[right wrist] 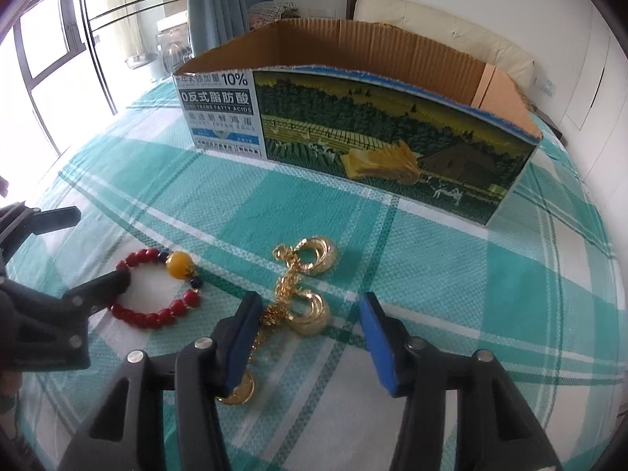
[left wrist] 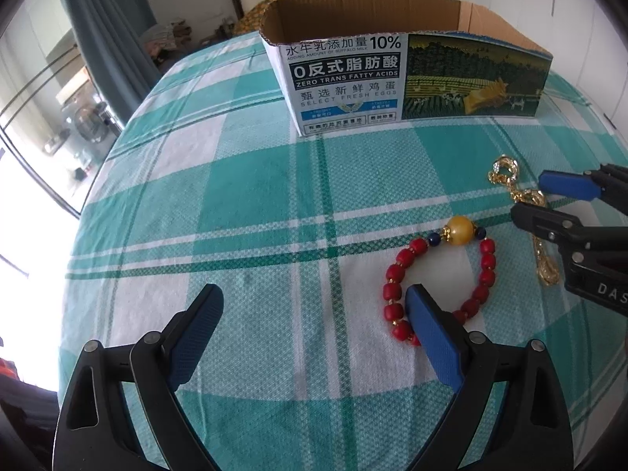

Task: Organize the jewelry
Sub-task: 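Grasp the gold charm chain with the right tool while the left tool grasps the red bead bracelet, then pull the red bracelet away from the gold charm with the left tool while the right tool holds the charm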

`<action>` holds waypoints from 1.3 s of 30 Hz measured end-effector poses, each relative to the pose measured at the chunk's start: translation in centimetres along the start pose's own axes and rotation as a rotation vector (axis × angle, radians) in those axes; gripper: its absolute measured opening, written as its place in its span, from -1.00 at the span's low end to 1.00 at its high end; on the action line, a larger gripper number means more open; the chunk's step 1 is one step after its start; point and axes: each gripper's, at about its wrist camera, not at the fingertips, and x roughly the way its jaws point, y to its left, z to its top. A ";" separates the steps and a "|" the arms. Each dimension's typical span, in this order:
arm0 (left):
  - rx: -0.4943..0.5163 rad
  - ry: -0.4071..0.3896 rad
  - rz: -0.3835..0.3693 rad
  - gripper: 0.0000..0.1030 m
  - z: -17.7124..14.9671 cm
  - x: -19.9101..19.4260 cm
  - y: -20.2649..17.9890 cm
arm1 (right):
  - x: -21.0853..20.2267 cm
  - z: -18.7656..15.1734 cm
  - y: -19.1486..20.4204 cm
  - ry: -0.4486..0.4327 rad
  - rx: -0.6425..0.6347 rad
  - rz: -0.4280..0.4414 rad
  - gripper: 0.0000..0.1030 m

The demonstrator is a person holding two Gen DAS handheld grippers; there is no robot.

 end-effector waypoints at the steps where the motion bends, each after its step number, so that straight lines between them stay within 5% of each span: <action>1: -0.003 -0.002 -0.002 0.84 -0.1 0.0 0.0 | 0.0 0.1 0.1 0.001 -0.001 0.005 0.00; 4: -0.014 -0.009 -0.005 0.84 -0.1 0.1 0.0 | -0.2 0.0 1.3 0.002 -0.035 0.034 -0.01; 10: -0.022 -0.009 -0.012 0.84 0.1 0.2 0.1 | -0.4 0.3 2.1 0.011 -0.060 0.021 -0.33; 26: -0.020 -0.009 0.007 0.84 0.0 0.2 -0.1 | -0.8 -0.1 0.8 0.039 -0.014 0.030 -0.46; 29: -0.026 -0.007 -0.069 0.28 -0.2 -0.3 -0.5 | -2.1 -0.4 -0.2 0.020 0.025 0.049 -0.79; 31: -0.011 -0.008 -0.116 -0.40 -0.3 -0.7 -1.2 | -2.8 -0.5 -1.0 0.023 0.059 0.070 -0.83; 33: 0.015 -0.009 -0.147 -0.83 -0.3 -0.9 -2.0 | -3.3 -0.7 -2.0 0.028 0.087 0.086 -0.83; 39: -0.006 -0.031 -0.251 -0.85 -0.3 -1.8 -2.2 | -4.8 -1.4 -5.7 0.012 0.260 0.172 -0.84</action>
